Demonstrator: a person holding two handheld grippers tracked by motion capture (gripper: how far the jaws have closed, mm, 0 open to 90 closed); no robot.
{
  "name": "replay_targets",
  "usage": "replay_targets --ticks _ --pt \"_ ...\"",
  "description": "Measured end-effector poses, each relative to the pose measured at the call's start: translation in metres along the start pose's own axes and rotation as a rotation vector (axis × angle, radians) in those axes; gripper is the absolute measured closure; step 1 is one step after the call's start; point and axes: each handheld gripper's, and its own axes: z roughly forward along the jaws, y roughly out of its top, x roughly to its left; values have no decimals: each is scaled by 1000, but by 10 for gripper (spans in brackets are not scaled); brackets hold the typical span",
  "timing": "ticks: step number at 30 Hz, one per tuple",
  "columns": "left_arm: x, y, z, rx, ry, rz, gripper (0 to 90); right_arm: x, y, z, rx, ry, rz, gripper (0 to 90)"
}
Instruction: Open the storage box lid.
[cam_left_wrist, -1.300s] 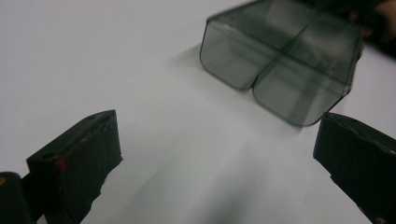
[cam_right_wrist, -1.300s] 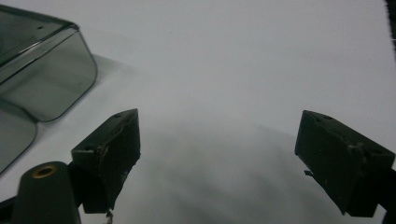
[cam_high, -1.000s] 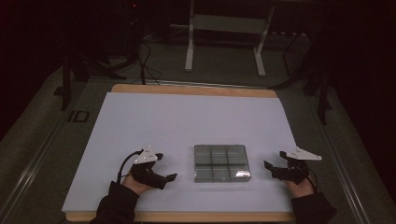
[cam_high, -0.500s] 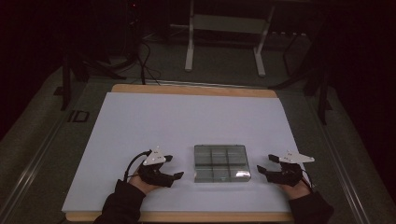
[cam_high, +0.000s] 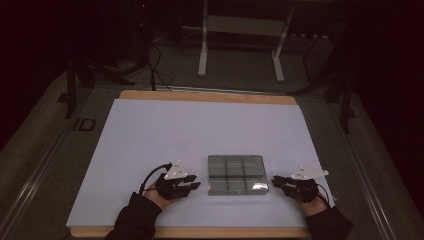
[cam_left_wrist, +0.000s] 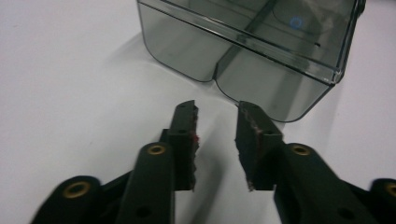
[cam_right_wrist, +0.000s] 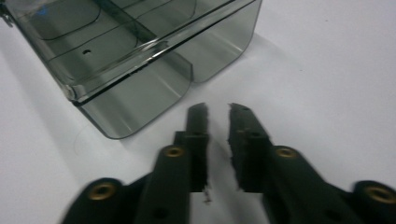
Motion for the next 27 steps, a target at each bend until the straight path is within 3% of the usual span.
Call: replay_targets --ticks 2,7,13,27 --pt "-3 2 3 20 1 27 798 3 2 0 5 18 -10 895" --pt "-6 7 9 21 8 56 900 7 2 4 21 46 -26 899" --pt "-10 10 17 35 -13 90 900 10 4 3 7 73 -37 899" --pt "-14 13 14 -10 -33 110 900 16 9 3 5 89 -65 899"
